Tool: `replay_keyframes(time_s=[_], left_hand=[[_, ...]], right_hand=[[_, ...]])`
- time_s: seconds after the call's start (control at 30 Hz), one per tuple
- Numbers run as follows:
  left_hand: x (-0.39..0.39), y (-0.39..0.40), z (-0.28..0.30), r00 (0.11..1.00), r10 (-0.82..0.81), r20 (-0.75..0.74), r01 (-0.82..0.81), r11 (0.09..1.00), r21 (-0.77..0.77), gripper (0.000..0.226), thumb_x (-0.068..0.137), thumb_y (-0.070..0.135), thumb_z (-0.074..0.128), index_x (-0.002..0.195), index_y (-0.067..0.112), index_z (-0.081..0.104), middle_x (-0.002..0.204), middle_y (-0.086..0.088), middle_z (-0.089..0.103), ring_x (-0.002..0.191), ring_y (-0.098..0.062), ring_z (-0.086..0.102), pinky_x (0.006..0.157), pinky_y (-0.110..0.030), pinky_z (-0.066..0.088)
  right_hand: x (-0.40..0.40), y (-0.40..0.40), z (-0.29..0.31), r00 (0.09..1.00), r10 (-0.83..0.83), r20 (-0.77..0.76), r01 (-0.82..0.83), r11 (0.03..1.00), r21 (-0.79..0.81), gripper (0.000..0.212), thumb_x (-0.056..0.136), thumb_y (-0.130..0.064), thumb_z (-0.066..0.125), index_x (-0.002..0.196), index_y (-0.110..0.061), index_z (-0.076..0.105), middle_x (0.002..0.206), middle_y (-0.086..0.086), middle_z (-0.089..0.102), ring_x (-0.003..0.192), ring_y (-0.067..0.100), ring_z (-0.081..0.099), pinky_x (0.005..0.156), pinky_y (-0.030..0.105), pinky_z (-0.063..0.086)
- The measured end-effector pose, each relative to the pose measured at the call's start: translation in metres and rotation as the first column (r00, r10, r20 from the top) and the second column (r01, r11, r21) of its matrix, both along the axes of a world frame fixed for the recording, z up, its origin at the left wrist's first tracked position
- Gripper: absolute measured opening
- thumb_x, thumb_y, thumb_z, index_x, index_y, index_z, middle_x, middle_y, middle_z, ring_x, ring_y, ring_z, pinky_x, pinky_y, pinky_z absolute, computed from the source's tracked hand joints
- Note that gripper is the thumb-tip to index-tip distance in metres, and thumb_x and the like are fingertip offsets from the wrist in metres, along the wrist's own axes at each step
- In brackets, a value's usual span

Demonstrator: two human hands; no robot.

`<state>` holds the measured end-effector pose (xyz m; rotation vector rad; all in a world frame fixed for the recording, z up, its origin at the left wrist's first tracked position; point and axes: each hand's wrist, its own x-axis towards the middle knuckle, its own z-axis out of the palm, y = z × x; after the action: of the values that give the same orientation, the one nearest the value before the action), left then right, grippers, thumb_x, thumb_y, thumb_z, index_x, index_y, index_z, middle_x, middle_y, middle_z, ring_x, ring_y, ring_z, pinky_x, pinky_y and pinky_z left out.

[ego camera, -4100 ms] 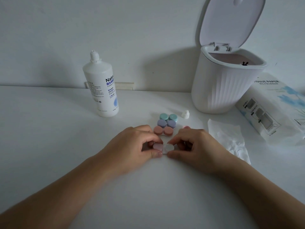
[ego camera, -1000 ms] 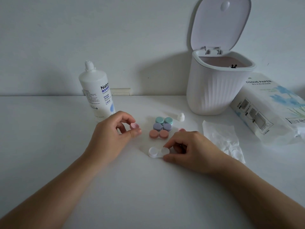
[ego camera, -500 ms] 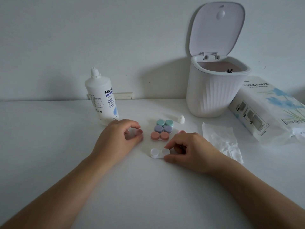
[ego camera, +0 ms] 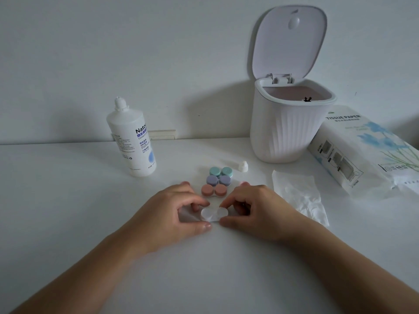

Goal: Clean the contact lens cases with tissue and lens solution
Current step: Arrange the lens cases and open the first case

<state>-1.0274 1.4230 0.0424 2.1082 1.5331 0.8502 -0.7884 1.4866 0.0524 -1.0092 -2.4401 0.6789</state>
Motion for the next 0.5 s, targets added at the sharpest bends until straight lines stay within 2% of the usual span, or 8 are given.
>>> replay_keyframes(time_s=[0.13,0.23,0.3,0.4,0.5], left_hand=[[0.004,0.001,0.001,1.000,0.008,0.013,-0.008,1.000,0.002,0.028,0.070,0.044,0.084,0.095,0.032,0.077,0.090,0.012,0.058,0.074,-0.002,0.054,0.062,-0.014,0.036],[0.004,0.002,0.002,1.000,0.012,0.026,-0.012,1.000,-0.002,0.023,0.073,0.034,0.089,0.093,0.030,0.079,0.086,0.011,0.058,0.068,-0.001,0.051,0.061,-0.016,0.036],[0.005,0.002,0.003,1.000,0.017,0.024,-0.017,1.000,-0.007,0.022,0.073,0.030,0.090,0.092,0.029,0.079,0.084,0.011,0.059,0.067,0.001,0.051,0.061,-0.014,0.035],[0.007,0.002,0.005,0.999,0.025,0.037,-0.024,0.999,-0.023,0.022,0.073,0.028,0.090,0.092,0.026,0.079,0.083,0.012,0.057,0.067,0.003,0.052,0.062,-0.010,0.033],[0.007,0.002,0.004,0.999,0.030,0.043,-0.028,0.999,-0.033,0.019,0.074,0.026,0.090,0.089,0.027,0.078,0.081,0.013,0.056,0.067,0.001,0.053,0.061,-0.010,0.034]], right_hand=[[0.001,0.001,-0.001,1.000,-0.004,0.009,0.004,1.000,0.014,0.019,0.078,-0.042,0.080,0.092,-0.030,0.074,0.064,-0.010,0.055,0.064,0.007,0.051,0.058,0.020,0.040],[0.000,0.001,-0.002,1.000,-0.005,0.014,0.005,1.000,0.024,0.021,0.078,-0.042,0.081,0.095,-0.031,0.075,0.064,-0.009,0.056,0.064,0.007,0.052,0.059,0.022,0.042],[0.000,0.000,-0.002,1.000,-0.006,0.008,0.006,1.000,0.016,0.028,0.077,-0.044,0.081,0.103,-0.033,0.074,0.065,-0.008,0.056,0.063,0.006,0.052,0.061,0.024,0.044],[0.005,-0.001,0.001,0.997,-0.031,-0.067,0.030,0.999,-0.022,0.045,0.077,-0.048,0.079,0.119,-0.037,0.069,0.067,-0.011,0.053,0.060,0.004,0.051,0.060,0.014,0.040],[0.015,0.002,0.007,0.978,-0.117,-0.173,0.131,0.989,0.072,0.028,0.084,-0.038,0.078,0.111,-0.032,0.073,0.068,-0.012,0.056,0.058,0.005,0.050,0.058,0.012,0.038]])
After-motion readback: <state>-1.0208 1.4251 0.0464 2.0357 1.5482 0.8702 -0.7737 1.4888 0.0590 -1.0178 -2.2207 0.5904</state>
